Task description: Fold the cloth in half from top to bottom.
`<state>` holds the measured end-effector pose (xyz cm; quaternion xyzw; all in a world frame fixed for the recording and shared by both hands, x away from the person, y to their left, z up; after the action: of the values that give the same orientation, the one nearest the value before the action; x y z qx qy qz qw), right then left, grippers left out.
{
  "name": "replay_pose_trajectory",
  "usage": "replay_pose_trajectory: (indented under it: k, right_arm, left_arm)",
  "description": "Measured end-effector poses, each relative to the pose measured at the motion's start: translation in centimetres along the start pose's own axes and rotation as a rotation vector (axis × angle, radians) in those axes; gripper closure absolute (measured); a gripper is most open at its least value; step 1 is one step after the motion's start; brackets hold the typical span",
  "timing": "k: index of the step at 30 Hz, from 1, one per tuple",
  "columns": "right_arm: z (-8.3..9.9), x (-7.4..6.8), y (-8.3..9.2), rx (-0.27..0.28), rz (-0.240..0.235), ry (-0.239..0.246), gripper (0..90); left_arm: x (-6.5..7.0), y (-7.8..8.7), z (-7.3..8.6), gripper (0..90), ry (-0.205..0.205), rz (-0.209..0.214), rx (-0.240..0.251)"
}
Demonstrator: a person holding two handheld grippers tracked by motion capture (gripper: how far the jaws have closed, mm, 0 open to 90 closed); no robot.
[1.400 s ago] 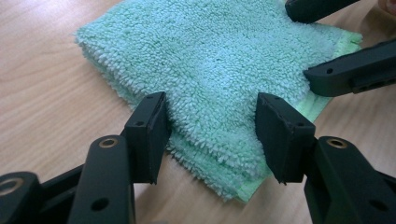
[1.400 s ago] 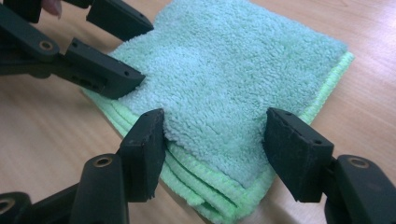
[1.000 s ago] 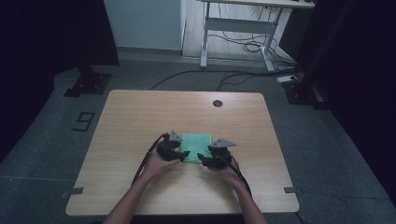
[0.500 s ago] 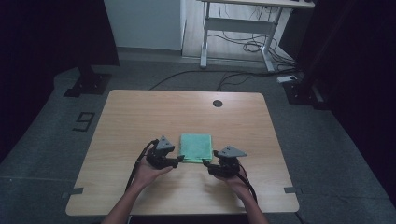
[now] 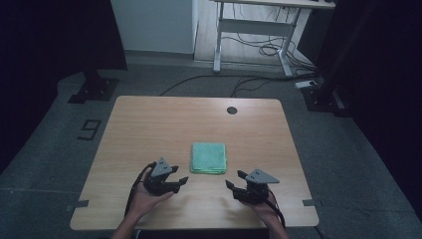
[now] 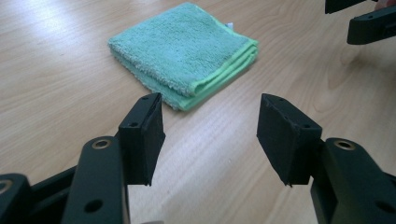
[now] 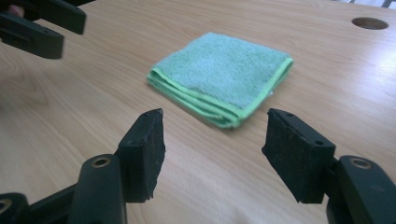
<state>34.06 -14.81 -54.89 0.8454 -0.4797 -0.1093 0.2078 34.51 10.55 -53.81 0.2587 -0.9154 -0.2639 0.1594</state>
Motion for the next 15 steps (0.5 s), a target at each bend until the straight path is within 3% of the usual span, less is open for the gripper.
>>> replay_pose_trajectory:
  k: [5,10,15]
  right_arm:
    - [1.0,0.3,1.0,0.002,0.0,-0.02,38.1]
    - [2.3,0.7,1.7,-0.018,0.0,-0.028,37.6]
    - [3.6,1.1,2.0,-0.051,0.008,-0.027,36.7]
  left_arm:
    - [0.6,0.7,1.0,40.8,-0.021,-0.018,-0.007]
    - [1.0,1.0,2.7,39.9,-0.014,-0.024,-0.04]
    - [1.1,1.4,3.9,39.9,0.014,-0.032,-0.028]
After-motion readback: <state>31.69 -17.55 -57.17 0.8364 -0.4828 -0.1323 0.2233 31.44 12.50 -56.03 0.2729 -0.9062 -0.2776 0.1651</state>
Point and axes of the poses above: each handheld gripper's, and its own axes: y roughly backward along the jaws, z roughly out of its underside, x roughly to its right, the point moved 7 cm from there along -y, roughly forward along the jaws, and after that the axes turned 10 degrees about z, right-handed, at the moved point
